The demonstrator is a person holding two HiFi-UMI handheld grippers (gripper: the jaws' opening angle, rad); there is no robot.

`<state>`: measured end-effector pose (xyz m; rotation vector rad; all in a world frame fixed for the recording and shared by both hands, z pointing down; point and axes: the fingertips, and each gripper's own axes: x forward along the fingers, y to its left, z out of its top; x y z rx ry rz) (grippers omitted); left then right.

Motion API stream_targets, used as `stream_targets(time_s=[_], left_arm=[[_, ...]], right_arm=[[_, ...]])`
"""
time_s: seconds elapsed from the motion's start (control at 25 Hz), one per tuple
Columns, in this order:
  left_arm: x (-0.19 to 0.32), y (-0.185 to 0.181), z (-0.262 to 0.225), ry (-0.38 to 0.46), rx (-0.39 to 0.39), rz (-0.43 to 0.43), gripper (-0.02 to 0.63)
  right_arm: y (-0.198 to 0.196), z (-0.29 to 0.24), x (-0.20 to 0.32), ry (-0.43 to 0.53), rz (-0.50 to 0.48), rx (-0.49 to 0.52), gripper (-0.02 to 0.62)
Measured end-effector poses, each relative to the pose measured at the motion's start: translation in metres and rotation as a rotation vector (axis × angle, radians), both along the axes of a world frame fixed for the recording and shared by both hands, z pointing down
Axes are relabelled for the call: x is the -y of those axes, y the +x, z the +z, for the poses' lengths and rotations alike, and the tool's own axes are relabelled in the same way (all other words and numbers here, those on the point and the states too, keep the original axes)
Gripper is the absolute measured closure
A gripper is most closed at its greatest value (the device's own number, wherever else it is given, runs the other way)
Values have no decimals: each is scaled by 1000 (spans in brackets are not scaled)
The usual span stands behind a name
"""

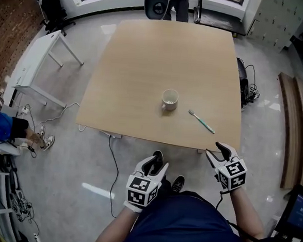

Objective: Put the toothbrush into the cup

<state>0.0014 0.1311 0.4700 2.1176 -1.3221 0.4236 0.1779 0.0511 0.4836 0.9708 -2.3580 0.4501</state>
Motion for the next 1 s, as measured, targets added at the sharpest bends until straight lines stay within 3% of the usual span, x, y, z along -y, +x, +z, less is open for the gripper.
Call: stream_targets(time_s=[0.24, 0.48, 0.8, 1.0], left_arm=[[64, -14, 13, -18, 53, 78, 392], [109, -45, 26, -19, 110, 182, 391], [139, -53, 47, -78, 142, 302, 391], [162, -46, 53, -111, 172, 300, 391]], right_arm=[[5, 23, 56, -16, -13, -179, 377], [-25, 56, 94, -89, -82, -327, 377], [-45, 90, 114, -191, -121, -410, 379], [-46, 105, 121, -239, -181, -396, 390]])
